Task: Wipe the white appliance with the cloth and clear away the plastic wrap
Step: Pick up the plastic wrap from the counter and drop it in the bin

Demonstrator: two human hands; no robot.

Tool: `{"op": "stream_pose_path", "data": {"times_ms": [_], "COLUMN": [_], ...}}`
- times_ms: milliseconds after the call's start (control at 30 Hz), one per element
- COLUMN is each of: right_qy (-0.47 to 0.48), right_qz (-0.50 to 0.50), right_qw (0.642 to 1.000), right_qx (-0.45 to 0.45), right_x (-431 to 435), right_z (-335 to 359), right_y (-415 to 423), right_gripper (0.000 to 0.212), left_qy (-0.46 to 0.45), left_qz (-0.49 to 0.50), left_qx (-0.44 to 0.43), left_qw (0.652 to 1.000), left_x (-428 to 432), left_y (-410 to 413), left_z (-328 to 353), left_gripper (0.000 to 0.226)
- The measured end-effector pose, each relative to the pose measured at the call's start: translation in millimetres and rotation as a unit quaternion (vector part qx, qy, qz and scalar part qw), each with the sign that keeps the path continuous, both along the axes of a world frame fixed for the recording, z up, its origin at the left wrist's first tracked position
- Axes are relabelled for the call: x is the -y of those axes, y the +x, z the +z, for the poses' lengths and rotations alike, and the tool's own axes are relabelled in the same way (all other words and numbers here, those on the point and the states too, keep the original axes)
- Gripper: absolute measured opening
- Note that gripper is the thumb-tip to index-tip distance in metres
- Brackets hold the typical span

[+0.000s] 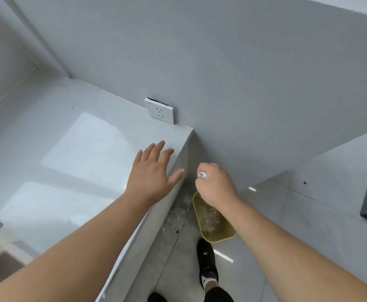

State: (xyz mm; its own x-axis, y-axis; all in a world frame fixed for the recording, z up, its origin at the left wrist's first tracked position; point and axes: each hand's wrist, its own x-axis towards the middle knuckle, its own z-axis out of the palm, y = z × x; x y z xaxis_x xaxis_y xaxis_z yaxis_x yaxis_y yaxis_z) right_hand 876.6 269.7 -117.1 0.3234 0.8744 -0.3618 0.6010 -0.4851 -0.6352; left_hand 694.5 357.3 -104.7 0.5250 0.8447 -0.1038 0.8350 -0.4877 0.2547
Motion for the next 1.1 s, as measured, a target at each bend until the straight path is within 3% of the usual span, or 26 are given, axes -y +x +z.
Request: {"op": "stream_pose_path", "data": {"times_ms": [300,467,700,967,1100], "right_qy": [-0.038,-0.090,-0.121,-0.133,-0.174], "right_qz": [0.059,0.061,0.074,0.090,0.095], "right_qw": [0.992,0.988,0.983,0.967,0.960], "right_qx": [0.104,0.107,0.115,0.199,0.199], "right_x": [-3,-5,-9,5,14], "right_z": [-73,-122,-180,-234,-254], "right_y": [0,-4,-3,4,8], "right_gripper": [0.003,0.042,0.050,0.044,0.054], "left_qy": [0.071,0.082,0.095,0.095,0.087], "left_qz": [0.006,0.007,-0.001,-0.001,0.000], "left_qx": [0.009,0.006,-0.004,-0.010,-0.013], "left_qw": [0.997,0.997,0.995,0.995,0.996], "left_x": [7,7,5,5,6], "left_y": [-8,-9,-9,-10,-8], "left_z": [-49,-50,-56,-56,-53], "left_gripper": [0.068,0.069,0.071,0.072,0.072]}}
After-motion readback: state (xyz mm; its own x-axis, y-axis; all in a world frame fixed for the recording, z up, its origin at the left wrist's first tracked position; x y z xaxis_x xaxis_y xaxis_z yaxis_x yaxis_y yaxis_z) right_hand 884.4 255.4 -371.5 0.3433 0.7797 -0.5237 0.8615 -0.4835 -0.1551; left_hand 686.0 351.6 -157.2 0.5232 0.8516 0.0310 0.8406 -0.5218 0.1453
